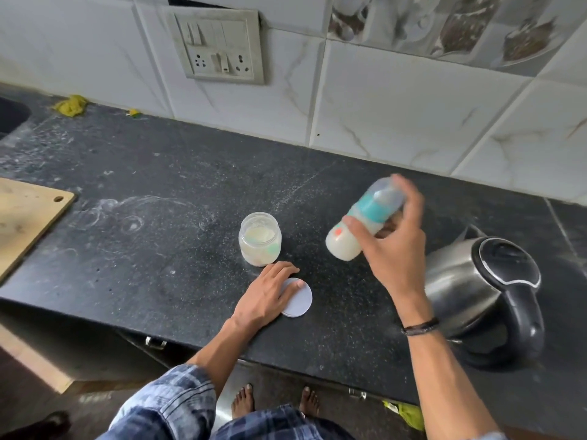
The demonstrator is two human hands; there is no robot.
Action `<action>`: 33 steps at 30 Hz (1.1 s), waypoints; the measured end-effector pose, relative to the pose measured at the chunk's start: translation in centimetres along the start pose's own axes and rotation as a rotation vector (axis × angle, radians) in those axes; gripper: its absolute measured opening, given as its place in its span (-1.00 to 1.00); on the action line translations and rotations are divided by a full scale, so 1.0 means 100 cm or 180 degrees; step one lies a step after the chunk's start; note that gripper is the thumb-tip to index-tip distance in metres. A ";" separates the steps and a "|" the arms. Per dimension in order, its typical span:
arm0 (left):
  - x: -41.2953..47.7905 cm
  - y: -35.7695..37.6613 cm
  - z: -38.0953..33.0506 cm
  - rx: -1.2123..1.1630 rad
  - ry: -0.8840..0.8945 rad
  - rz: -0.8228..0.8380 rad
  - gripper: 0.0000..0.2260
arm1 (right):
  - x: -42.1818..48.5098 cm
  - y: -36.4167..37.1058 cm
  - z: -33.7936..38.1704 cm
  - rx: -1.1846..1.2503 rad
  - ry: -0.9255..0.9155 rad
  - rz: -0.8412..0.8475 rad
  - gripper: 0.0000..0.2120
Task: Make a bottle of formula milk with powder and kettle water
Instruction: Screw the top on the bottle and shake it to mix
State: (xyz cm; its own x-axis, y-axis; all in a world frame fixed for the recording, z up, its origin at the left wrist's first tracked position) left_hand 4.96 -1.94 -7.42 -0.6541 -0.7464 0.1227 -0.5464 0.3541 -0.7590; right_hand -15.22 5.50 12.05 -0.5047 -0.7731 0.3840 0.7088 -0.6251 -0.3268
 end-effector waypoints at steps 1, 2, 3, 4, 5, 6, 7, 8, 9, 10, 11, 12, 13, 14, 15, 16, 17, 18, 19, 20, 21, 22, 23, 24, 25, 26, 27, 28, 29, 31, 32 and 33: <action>0.001 0.000 -0.001 0.0012 -0.0001 0.0000 -0.57 | 0.001 -0.004 0.005 0.0409 -0.0134 -0.0240 -0.23; 0.001 0.000 -0.001 0.0027 -0.0003 -0.0007 -0.59 | 0.003 -0.007 0.009 0.0867 -0.0240 -0.0529 -0.24; 0.001 -0.001 -0.001 0.0030 -0.0004 -0.0013 -0.61 | 0.003 -0.008 0.010 0.1164 -0.0377 -0.0765 -0.23; 0.001 -0.001 0.000 0.0028 0.0002 -0.0024 -0.62 | 0.004 -0.009 0.010 0.1229 -0.0477 -0.0894 -0.22; 0.000 0.000 0.002 0.0026 0.0008 -0.0030 -0.63 | 0.006 -0.006 0.008 0.1083 -0.0468 -0.0861 -0.20; -0.001 0.001 0.003 0.0022 0.0007 -0.0031 -0.62 | 0.007 -0.001 0.006 0.0758 -0.0320 -0.0630 -0.20; -0.002 0.001 0.003 0.0011 0.0006 -0.0032 -0.61 | 0.005 0.004 0.005 0.0412 -0.0101 -0.0293 -0.19; -0.002 0.001 0.003 -0.0005 0.0010 -0.0032 -0.60 | 0.002 0.005 0.002 0.0263 0.0044 -0.0106 -0.19; -0.001 0.001 0.003 -0.0014 0.0012 -0.0024 -0.59 | 0.000 0.002 0.002 0.0365 0.0048 -0.0147 -0.20; -0.001 0.002 0.002 -0.0002 0.0008 -0.0032 -0.59 | -0.001 -0.004 0.004 0.0678 -0.0067 -0.0389 -0.22; 0.000 0.001 0.002 0.0027 0.0003 -0.0050 -0.60 | 0.000 -0.009 0.007 0.1062 -0.0191 -0.0737 -0.23; 0.001 0.001 0.002 0.0045 0.0004 -0.0061 -0.61 | 0.001 -0.011 0.010 0.1306 -0.0323 -0.1057 -0.22; 0.001 0.001 0.002 0.0050 0.0010 -0.0064 -0.62 | 0.002 -0.012 0.009 0.1367 -0.0438 -0.1260 -0.21; 0.000 0.001 0.002 0.0049 0.0022 -0.0065 -0.63 | 0.003 -0.011 0.008 0.1296 -0.0453 -0.1269 -0.20; -0.001 0.002 0.003 0.0046 0.0030 -0.0062 -0.62 | 0.005 -0.006 0.006 0.1082 -0.0348 -0.1053 -0.19; -0.002 0.002 0.003 0.0042 0.0031 -0.0059 -0.61 | 0.004 -0.001 0.004 0.0742 -0.0169 -0.0642 -0.18; -0.001 0.001 0.004 0.0031 0.0028 -0.0055 -0.60 | 0.001 0.003 0.002 0.0478 -0.0024 -0.0284 -0.19; -0.001 0.001 0.004 0.0020 0.0029 -0.0044 -0.59 | -0.003 0.003 0.000 0.0443 0.0032 -0.0192 -0.20; -0.001 0.002 0.003 0.0027 0.0027 -0.0045 -0.59 | -0.005 -0.001 0.001 0.0633 -0.0036 -0.0340 -0.21; 0.000 0.002 0.003 0.0056 0.0024 -0.0063 -0.60 | -0.005 -0.005 0.005 0.0968 -0.0159 -0.0635 -0.22; 0.001 0.001 0.002 0.0081 0.0017 -0.0074 -0.61 | -0.004 -0.008 0.010 0.1240 -0.0300 -0.0938 -0.21; 0.001 0.001 0.002 0.0089 0.0016 -0.0078 -0.63 | -0.003 -0.010 0.012 0.1327 -0.0450 -0.1163 -0.21; 0.000 0.001 0.003 0.0084 0.0023 -0.0078 -0.63 | -0.002 -0.009 0.011 0.1269 -0.0547 -0.1246 -0.21; -0.001 0.002 0.004 0.0072 0.0024 -0.0071 -0.63 | 0.000 -0.006 0.010 0.1098 -0.0519 -0.1132 -0.20; -0.002 0.003 0.004 0.0061 0.0010 -0.0060 -0.61 | 0.001 -0.001 0.009 0.0812 -0.0342 -0.0809 -0.20; -0.002 0.002 0.004 0.0045 -0.0011 -0.0056 -0.60 | 0.000 0.004 0.008 0.0528 -0.0109 -0.0395 -0.19; -0.001 0.002 0.004 0.0022 -0.0023 -0.0047 -0.59 | -0.003 0.005 0.004 0.0423 0.0063 -0.0163 -0.20; -0.001 0.002 0.004 0.0009 -0.0022 -0.0031 -0.59 | -0.006 0.003 0.003 0.0525 0.0089 -0.0187 -0.21; 0.000 0.002 0.003 0.0020 -0.0019 -0.0040 -0.59 | -0.008 -0.001 0.006 0.0798 -0.0027 -0.0422 -0.22; 0.001 0.001 0.001 0.0056 -0.0002 -0.0066 -0.62 | -0.007 -0.006 0.012 0.1300 -0.0318 -0.0994 -0.23; 0.001 0.000 0.001 0.0053 0.0010 -0.0066 -0.62 | -0.006 -0.006 0.011 0.1308 -0.0414 -0.1129 -0.22; 0.000 0.000 0.002 0.0045 0.0023 -0.0066 -0.61 | -0.003 -0.005 0.009 0.1166 -0.0386 -0.1085 -0.20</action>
State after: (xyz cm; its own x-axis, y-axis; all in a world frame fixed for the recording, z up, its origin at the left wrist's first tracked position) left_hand 5.06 -2.05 -7.55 -0.6465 -0.7494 0.1430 -0.5524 0.3306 -0.7652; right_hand -14.99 6.16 12.86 -0.6920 -0.5003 0.5204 0.6509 -0.7442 0.1500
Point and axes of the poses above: each hand's wrist, its own x-axis towards the middle knuckle, its own y-axis out of the palm, z = x × y, the point moved 3 cm from there along x, towards the middle knuckle, and after that the axes turned 1 degree about z, right-handed, at the moved point
